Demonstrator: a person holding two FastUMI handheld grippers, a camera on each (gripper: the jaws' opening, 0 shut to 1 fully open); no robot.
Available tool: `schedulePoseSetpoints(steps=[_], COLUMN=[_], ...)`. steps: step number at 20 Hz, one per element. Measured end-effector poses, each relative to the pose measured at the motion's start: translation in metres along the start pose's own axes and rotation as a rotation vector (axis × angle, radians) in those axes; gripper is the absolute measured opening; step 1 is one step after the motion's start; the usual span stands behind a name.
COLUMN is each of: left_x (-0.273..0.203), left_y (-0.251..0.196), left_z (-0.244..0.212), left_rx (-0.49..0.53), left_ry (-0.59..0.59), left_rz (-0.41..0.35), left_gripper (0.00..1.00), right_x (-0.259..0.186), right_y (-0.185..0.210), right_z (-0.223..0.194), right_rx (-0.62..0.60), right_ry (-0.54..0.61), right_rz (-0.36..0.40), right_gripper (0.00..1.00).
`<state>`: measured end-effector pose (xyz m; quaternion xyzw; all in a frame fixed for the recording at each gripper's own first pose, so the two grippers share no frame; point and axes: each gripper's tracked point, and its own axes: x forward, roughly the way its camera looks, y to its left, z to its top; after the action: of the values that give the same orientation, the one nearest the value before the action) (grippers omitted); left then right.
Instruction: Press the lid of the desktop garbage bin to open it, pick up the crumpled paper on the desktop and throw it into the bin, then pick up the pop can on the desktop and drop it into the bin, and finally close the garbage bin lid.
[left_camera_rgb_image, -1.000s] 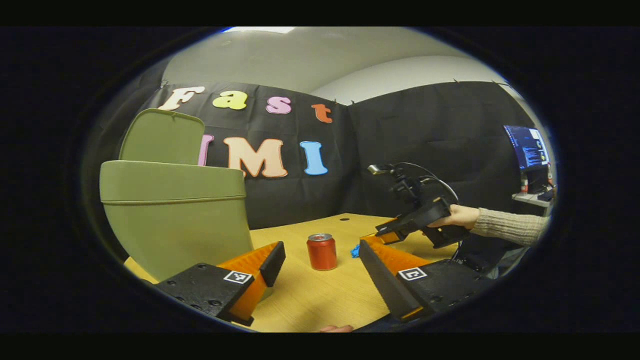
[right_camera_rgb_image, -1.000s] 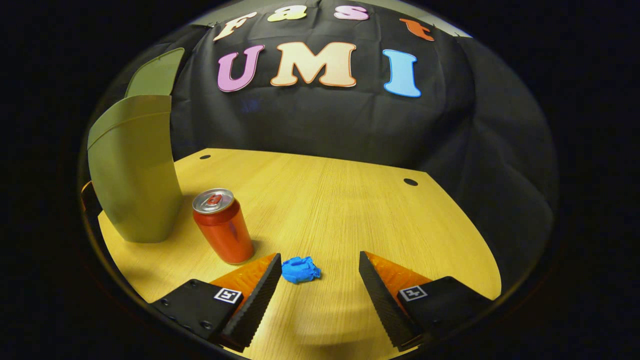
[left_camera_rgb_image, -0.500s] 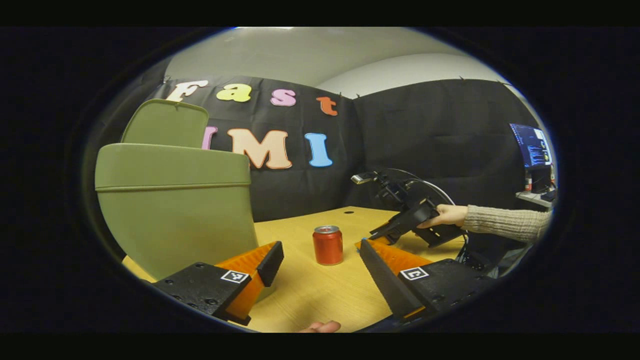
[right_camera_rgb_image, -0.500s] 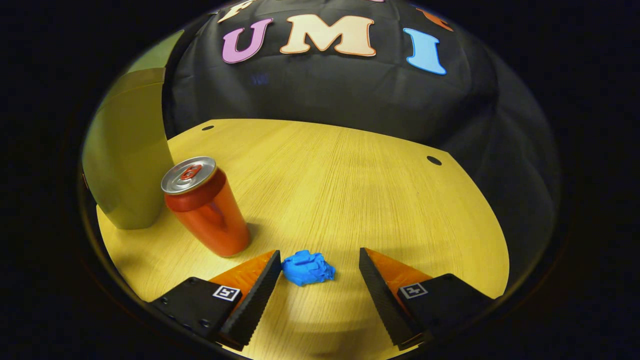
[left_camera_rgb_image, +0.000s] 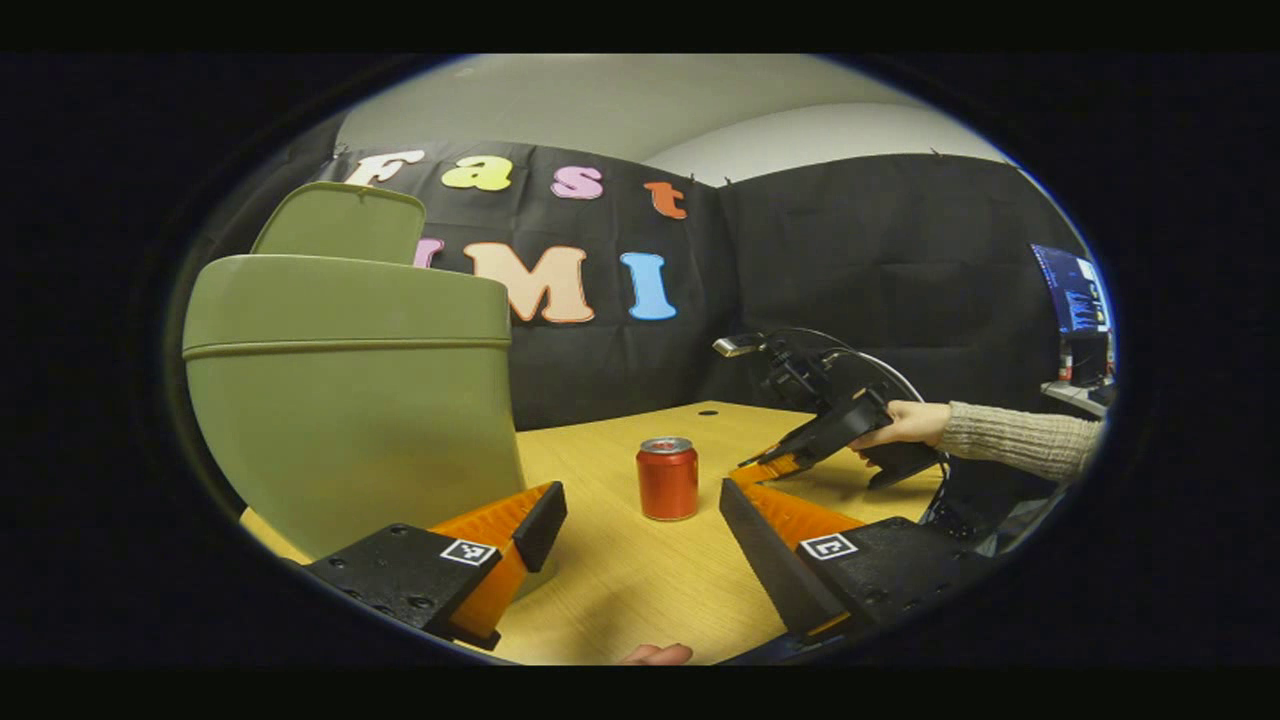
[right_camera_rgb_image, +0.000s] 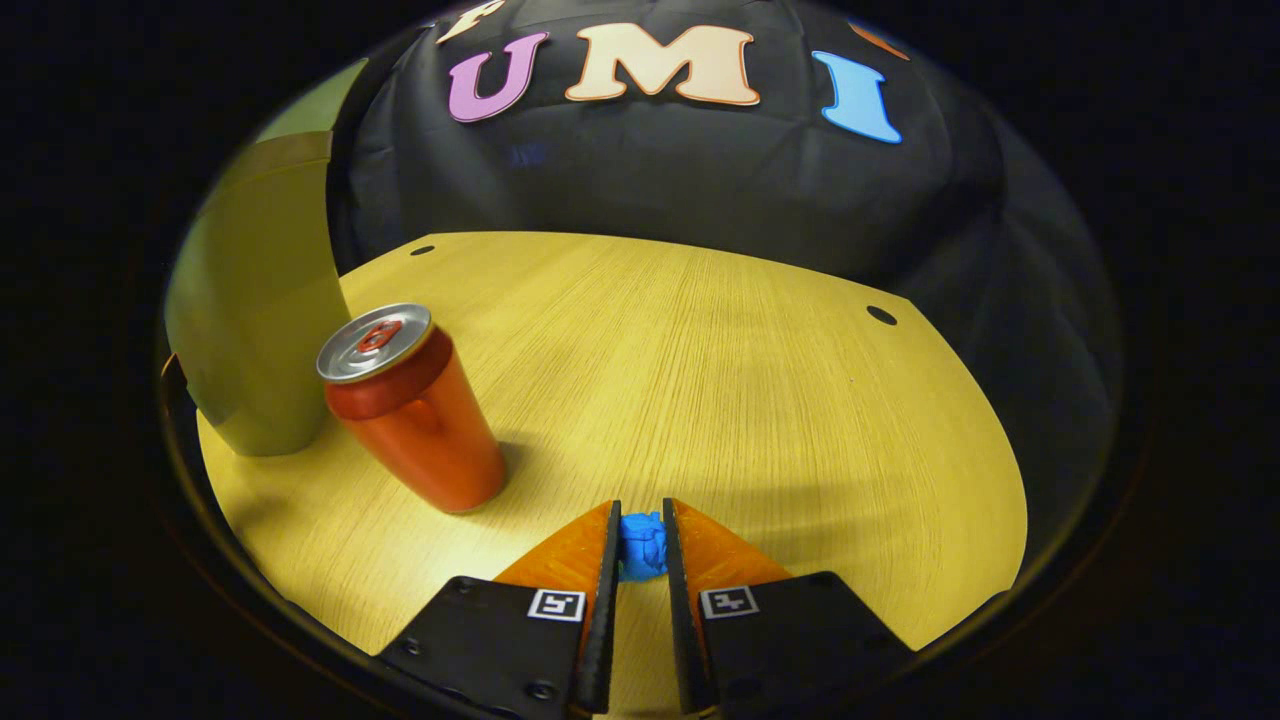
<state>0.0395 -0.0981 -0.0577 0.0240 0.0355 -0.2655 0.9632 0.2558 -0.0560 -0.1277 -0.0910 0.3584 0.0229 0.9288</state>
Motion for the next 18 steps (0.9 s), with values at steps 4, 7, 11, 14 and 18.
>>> schedulePoseSetpoints(steps=[4, 7, 11, 14, 18], left_x=[0.000, 0.000, 0.000, 0.001, 0.001], left_y=[0.001, -0.001, 0.001, 0.004, 0.007], left_z=[0.001, -0.005, -0.011, -0.020, -0.025], left_rx=[-0.002, -0.001, -0.025, -0.045, -0.056], left_ry=[-0.001, 0.025, 0.056, 0.087, 0.113], left_rz=[0.011, 0.014, 0.024, 0.049, 0.063], left_gripper=[0.94, 0.94, 0.94, 0.94, 0.94], right_x=[-0.012, -0.034, -0.071, -0.099, -0.139], right_y=[0.000, -0.001, 0.014, 0.036, 0.082], right_z=[0.010, 0.029, 0.077, 0.118, 0.178], right_rx=[0.027, 0.030, 0.019, -0.011, -0.094], right_ry=[-0.044, -0.101, -0.217, -0.310, -0.433], right_rz=[-0.001, -0.002, 0.022, 0.043, 0.078], right_gripper=[0.21, 0.21, 0.18, 0.21, 0.21])
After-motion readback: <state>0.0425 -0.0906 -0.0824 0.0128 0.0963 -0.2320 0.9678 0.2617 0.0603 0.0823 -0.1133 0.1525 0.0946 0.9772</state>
